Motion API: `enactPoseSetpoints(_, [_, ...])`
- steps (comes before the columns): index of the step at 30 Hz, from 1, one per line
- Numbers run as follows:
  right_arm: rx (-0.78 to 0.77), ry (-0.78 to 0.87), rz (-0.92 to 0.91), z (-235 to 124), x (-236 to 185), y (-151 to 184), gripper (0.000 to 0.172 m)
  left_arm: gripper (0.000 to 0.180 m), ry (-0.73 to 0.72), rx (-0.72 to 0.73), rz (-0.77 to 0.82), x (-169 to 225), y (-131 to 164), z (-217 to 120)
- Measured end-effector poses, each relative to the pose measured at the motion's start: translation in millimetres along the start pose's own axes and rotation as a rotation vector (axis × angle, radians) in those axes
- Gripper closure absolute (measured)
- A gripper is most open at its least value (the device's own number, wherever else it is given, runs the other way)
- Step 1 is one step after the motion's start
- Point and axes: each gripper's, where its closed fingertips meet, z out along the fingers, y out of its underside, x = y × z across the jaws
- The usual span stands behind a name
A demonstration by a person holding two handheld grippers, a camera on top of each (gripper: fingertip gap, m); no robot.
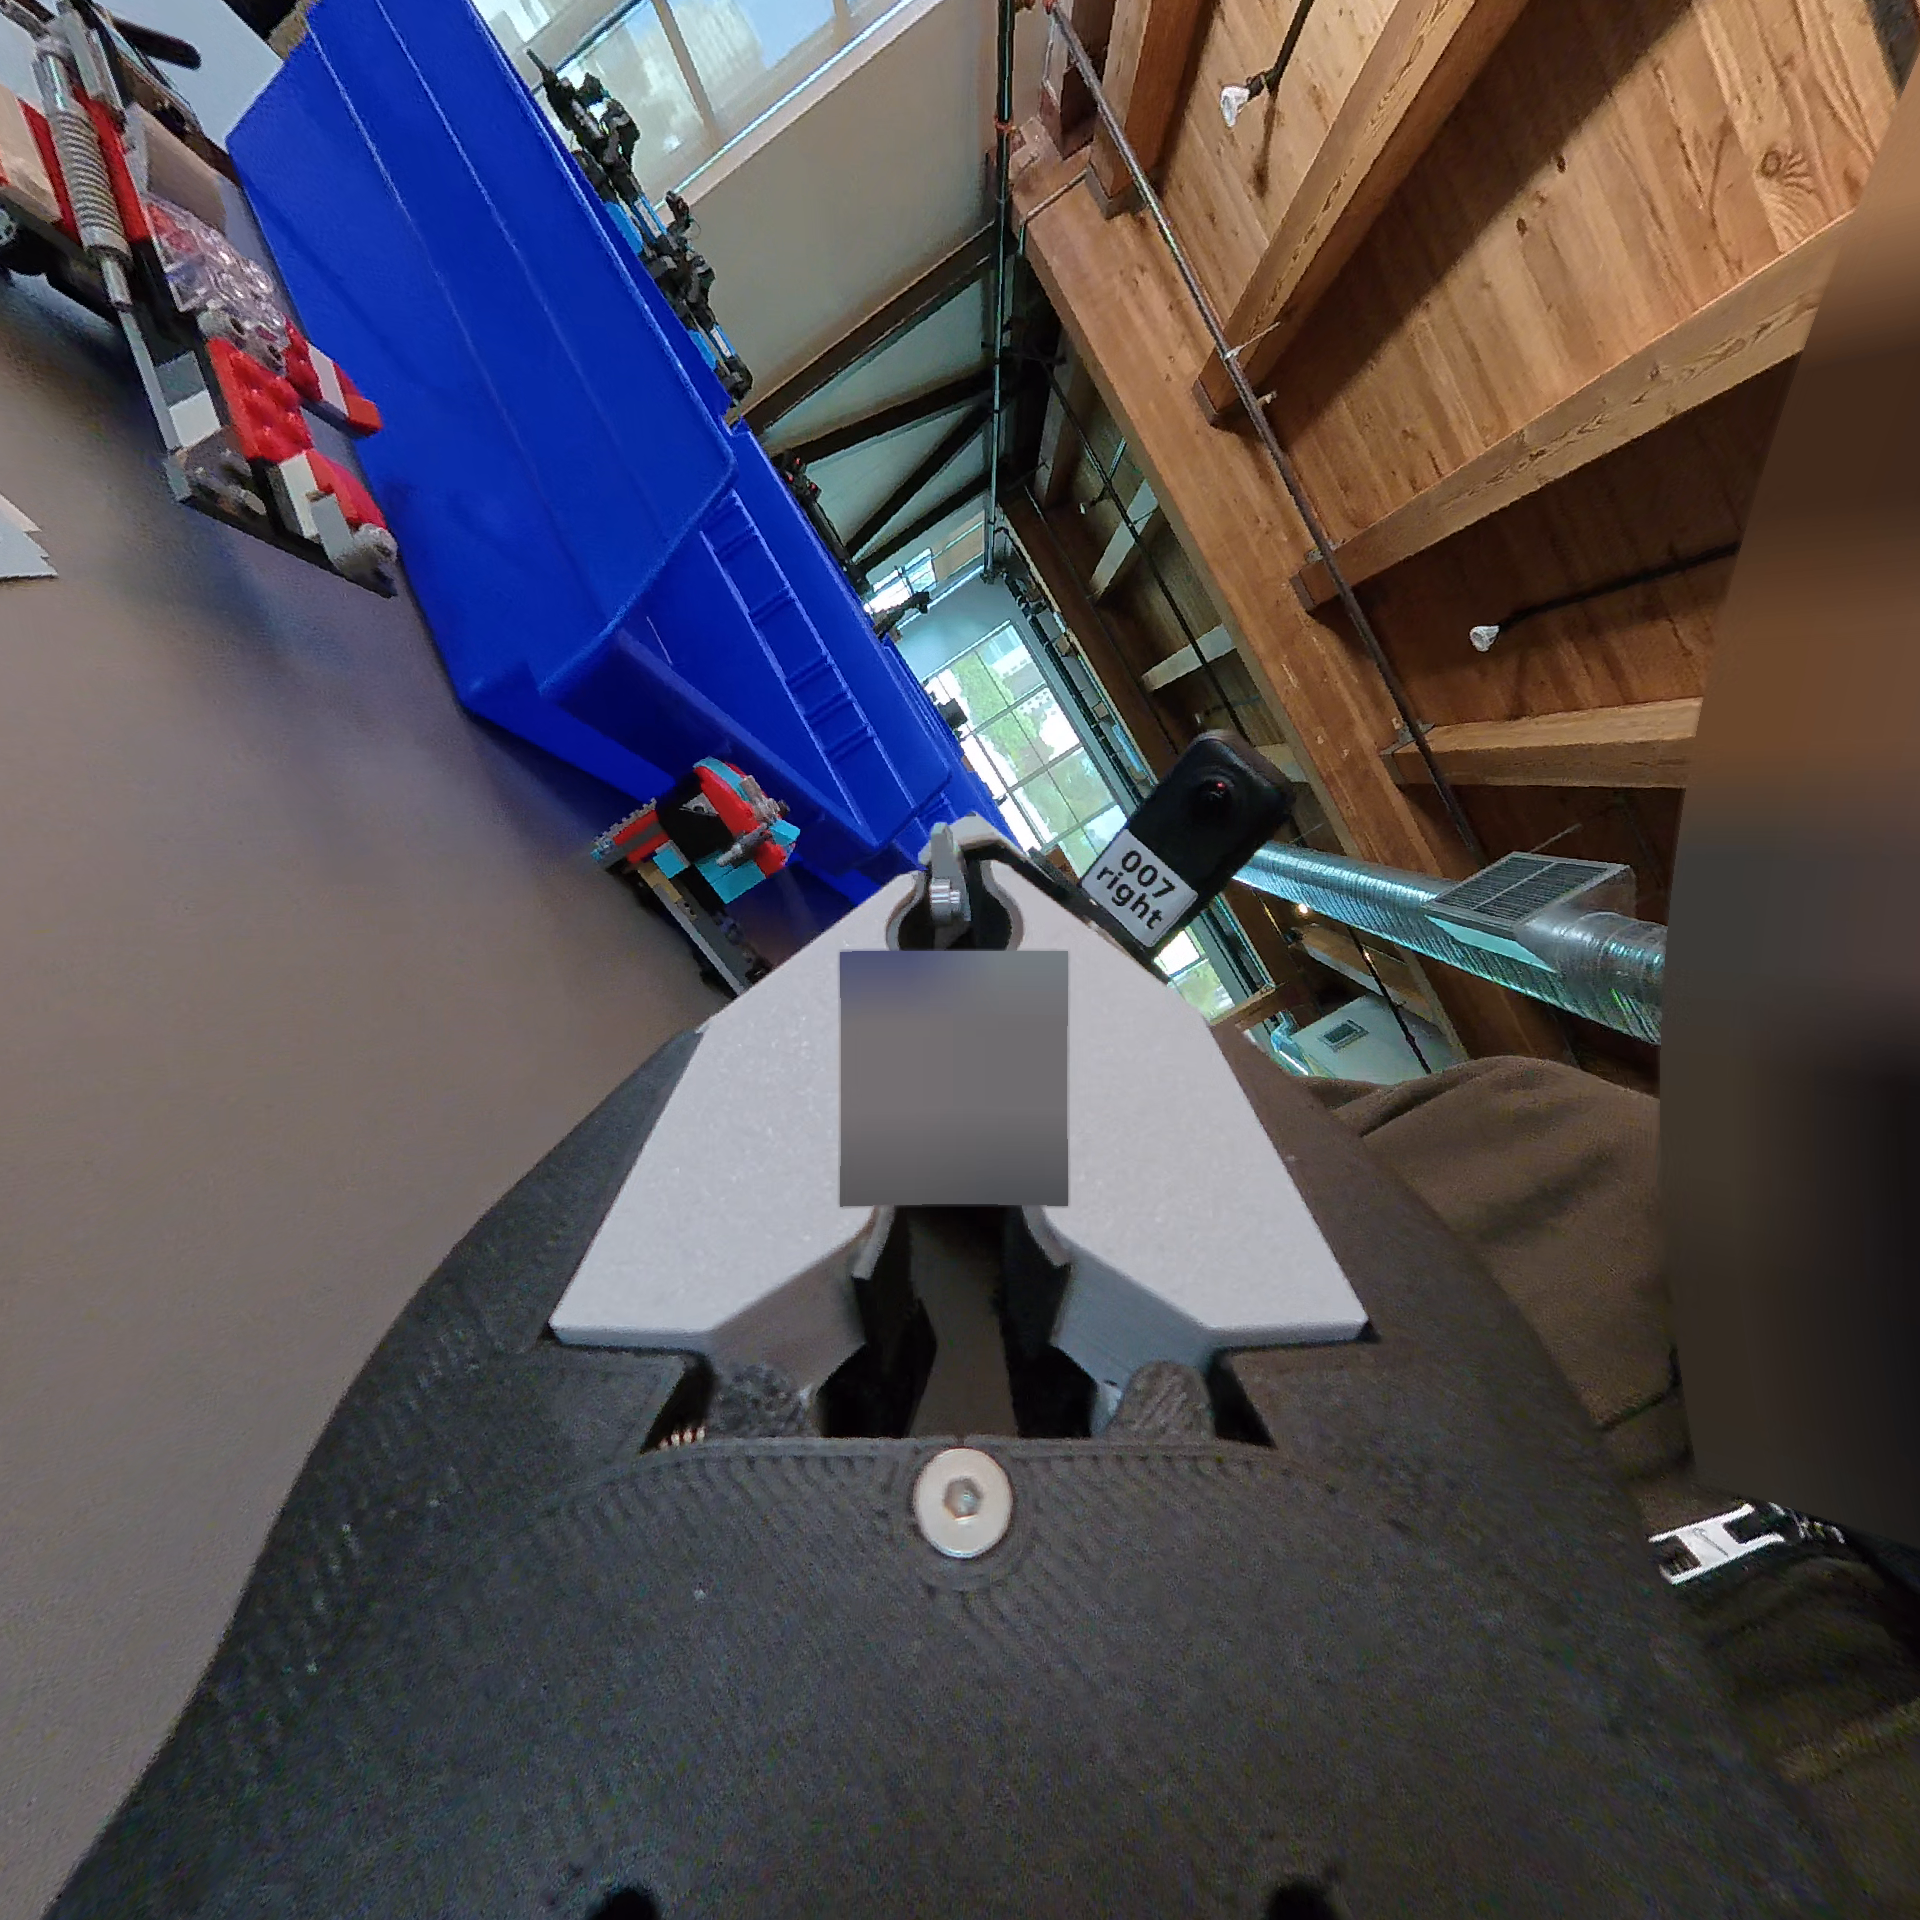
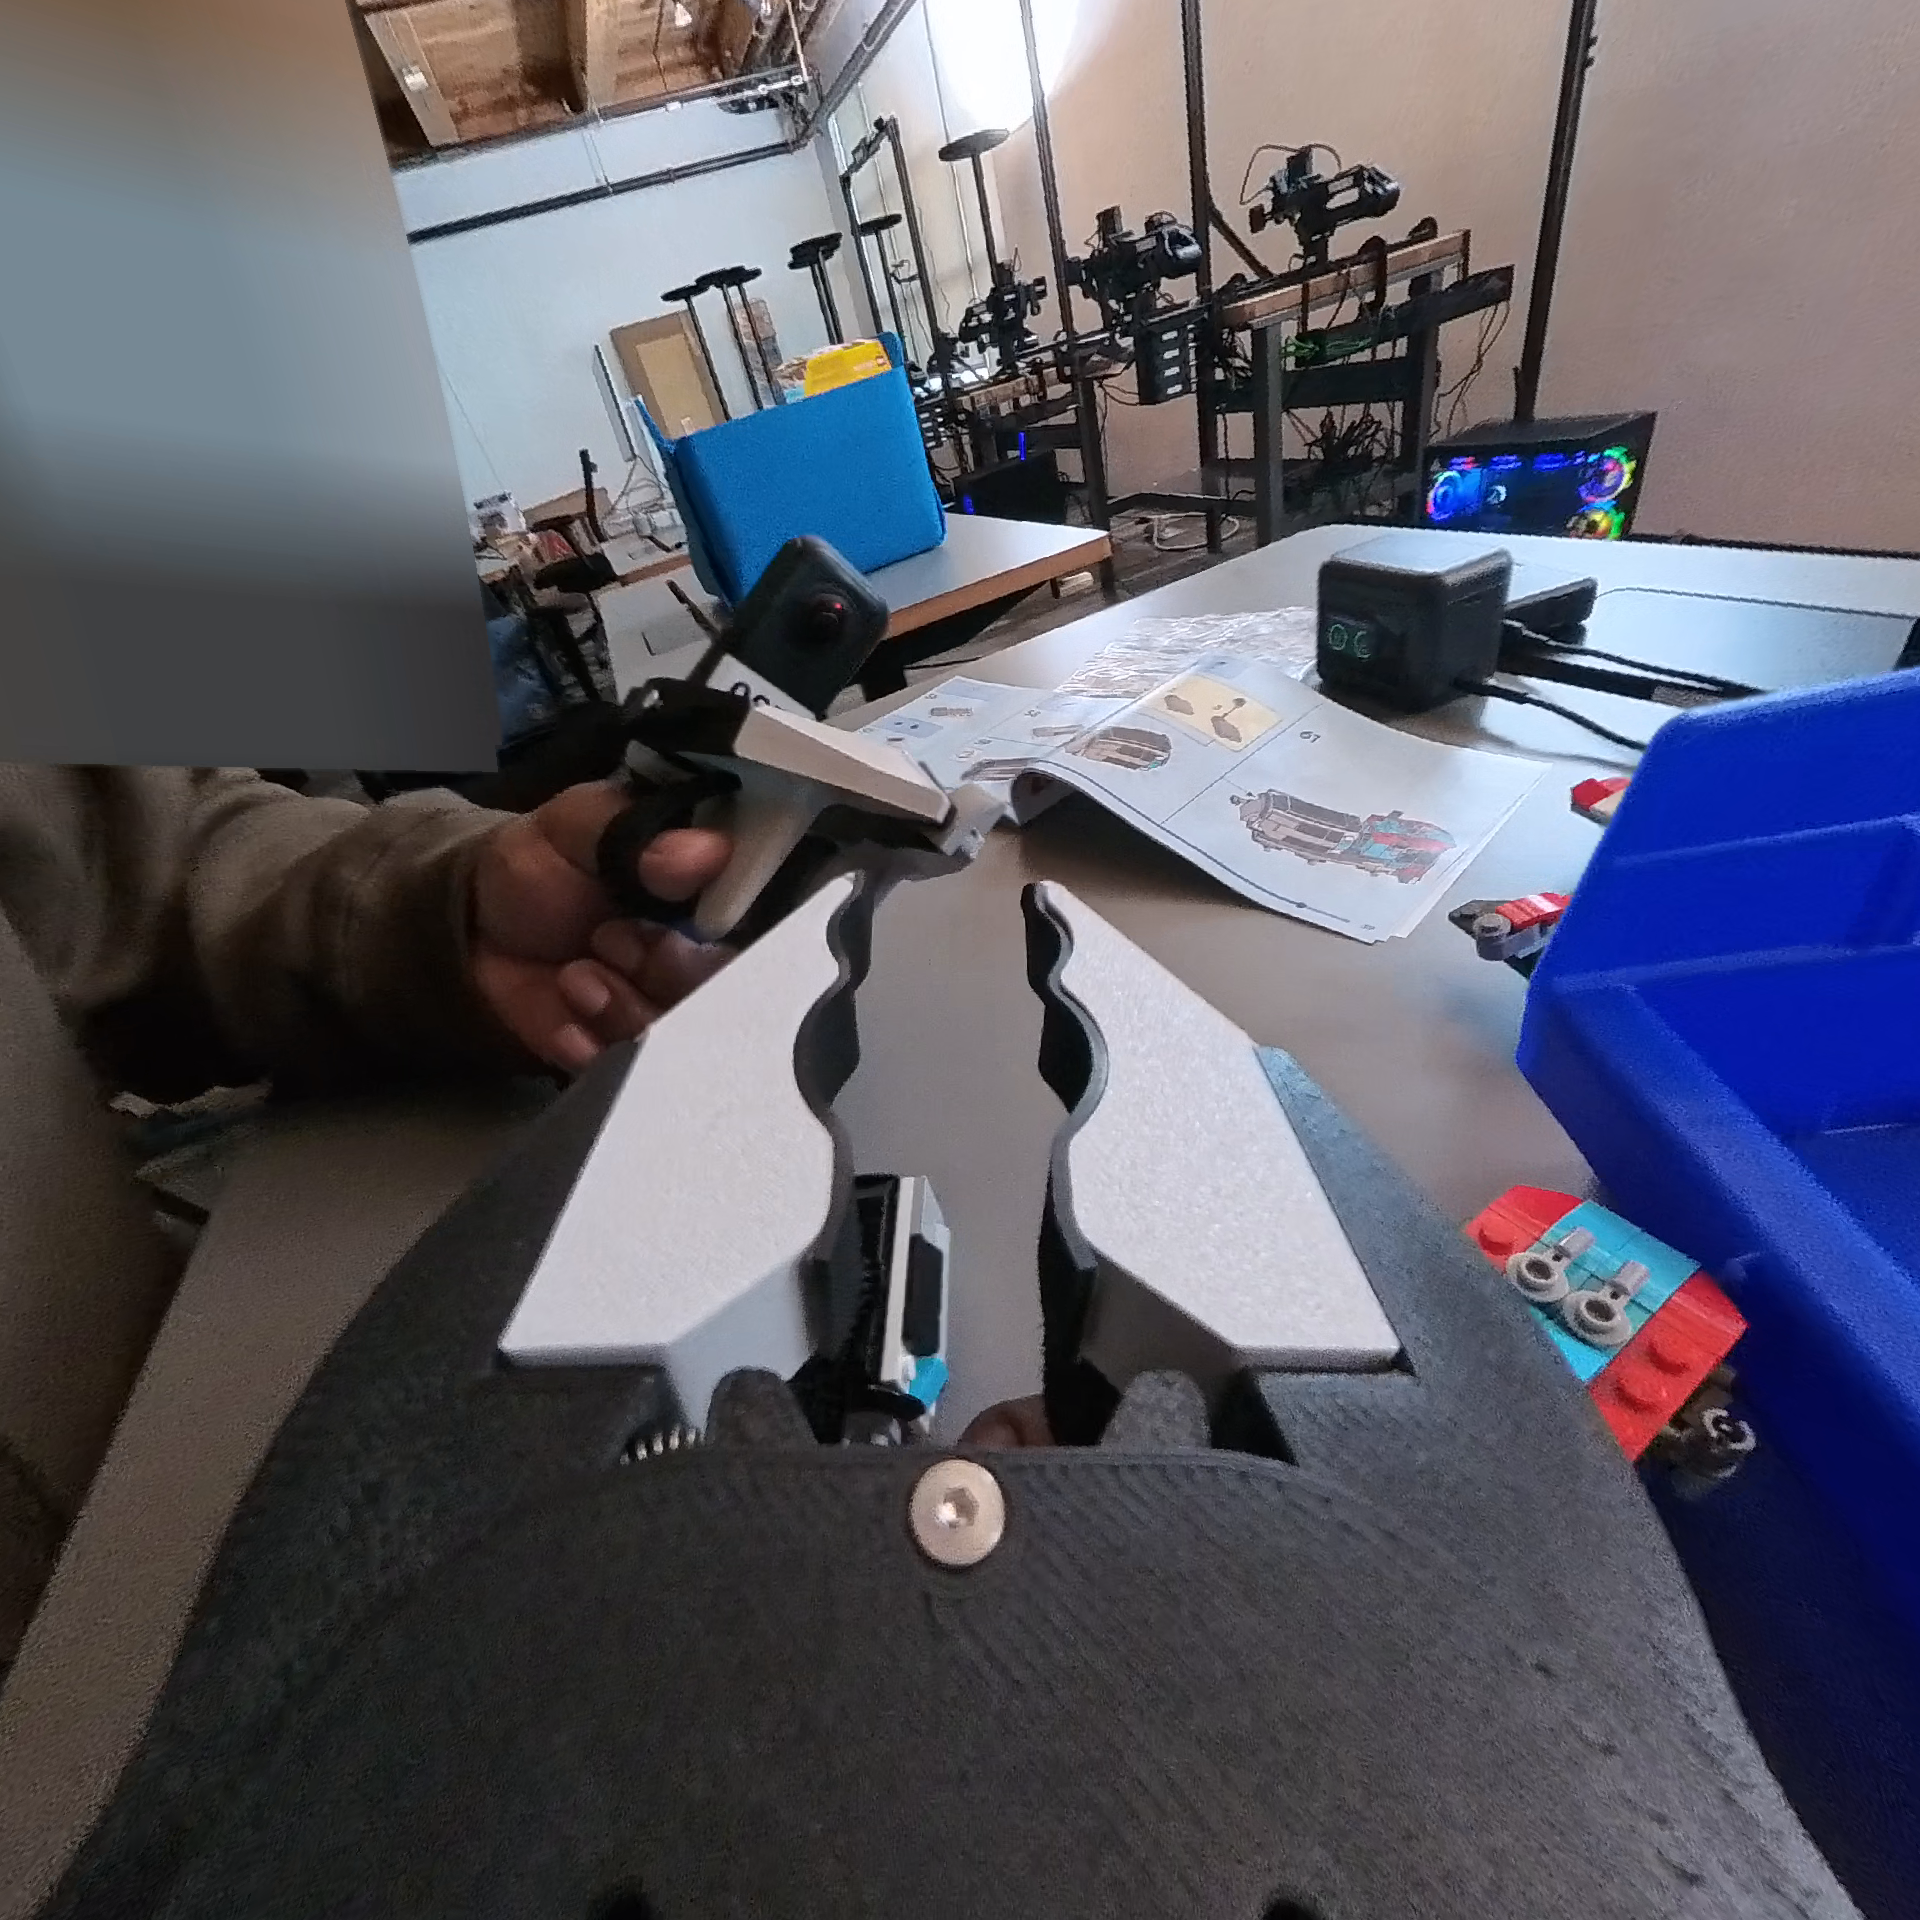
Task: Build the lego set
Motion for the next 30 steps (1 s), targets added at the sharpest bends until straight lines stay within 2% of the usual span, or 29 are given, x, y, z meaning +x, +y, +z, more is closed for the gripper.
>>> enactPoseSetpoints(12, [-0.028,0.041,-0.122,1.4,-3.0,1.9,0.141,0.173,0.062,-0.147,-0.067,14.1,22.1,10.1])
enactPoseSetpoints(30, [-0.073,0.017,-0.176,6.0,-8.6,9.9,0.153,0.173,0.062,-0.167,-0.133,7.9,28.1,8.5])
